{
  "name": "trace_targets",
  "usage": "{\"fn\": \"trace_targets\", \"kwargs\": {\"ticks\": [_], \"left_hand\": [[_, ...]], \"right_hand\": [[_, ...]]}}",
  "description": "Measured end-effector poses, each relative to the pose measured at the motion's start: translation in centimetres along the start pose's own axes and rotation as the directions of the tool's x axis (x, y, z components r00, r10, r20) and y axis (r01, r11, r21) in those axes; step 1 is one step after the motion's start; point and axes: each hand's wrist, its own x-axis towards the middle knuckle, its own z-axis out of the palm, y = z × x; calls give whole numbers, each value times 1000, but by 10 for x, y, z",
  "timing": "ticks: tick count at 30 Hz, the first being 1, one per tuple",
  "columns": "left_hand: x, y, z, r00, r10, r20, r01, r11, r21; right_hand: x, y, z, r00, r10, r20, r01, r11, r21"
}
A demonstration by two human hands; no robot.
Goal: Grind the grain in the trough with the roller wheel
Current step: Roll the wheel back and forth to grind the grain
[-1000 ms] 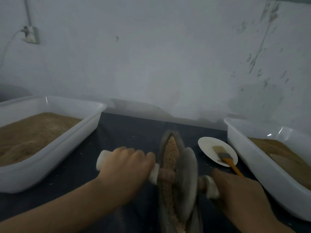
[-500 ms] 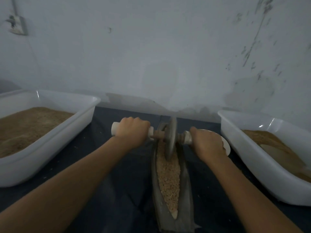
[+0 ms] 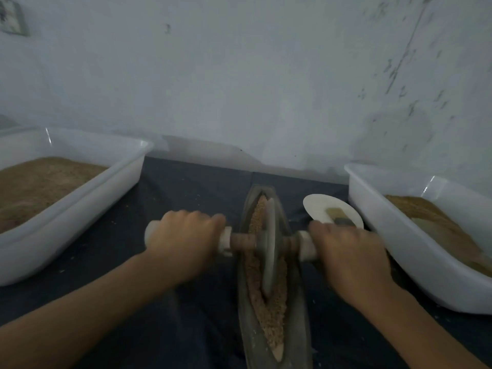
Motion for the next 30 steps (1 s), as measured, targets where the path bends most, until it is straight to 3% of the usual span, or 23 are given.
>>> {"fn": "trace_targets", "kwargs": {"ticks": [5,10,15,19,23,26,30], "left_hand": [[79,-6,13,999,-35,-34,37,998,54],[85,0,3,995,25,-94,-12,991,136],[6,10,-10,994,47,-94,-39,996,83],[-36,7,-23,963,184,-196,-170,982,84],[-4,9,-17,984,132,-119,-117,985,124],[43,1,0,999,32,7,-32,998,52],[84,-9,15,998,-18,58,19,1000,-19]], "right_hand": [[68,19,53,975,157,158,-155,988,-22],[56,15,58,951,244,188,-262,962,78],[-5,2,3,995,68,78,-74,994,77],[-30,-7,-21,991,34,130,-44,996,73],[-21,-3,-4,987,69,144,-74,997,30],[11,5,27,994,82,79,-79,996,-43],[62,13,46,977,164,134,-155,985,-73]]}}
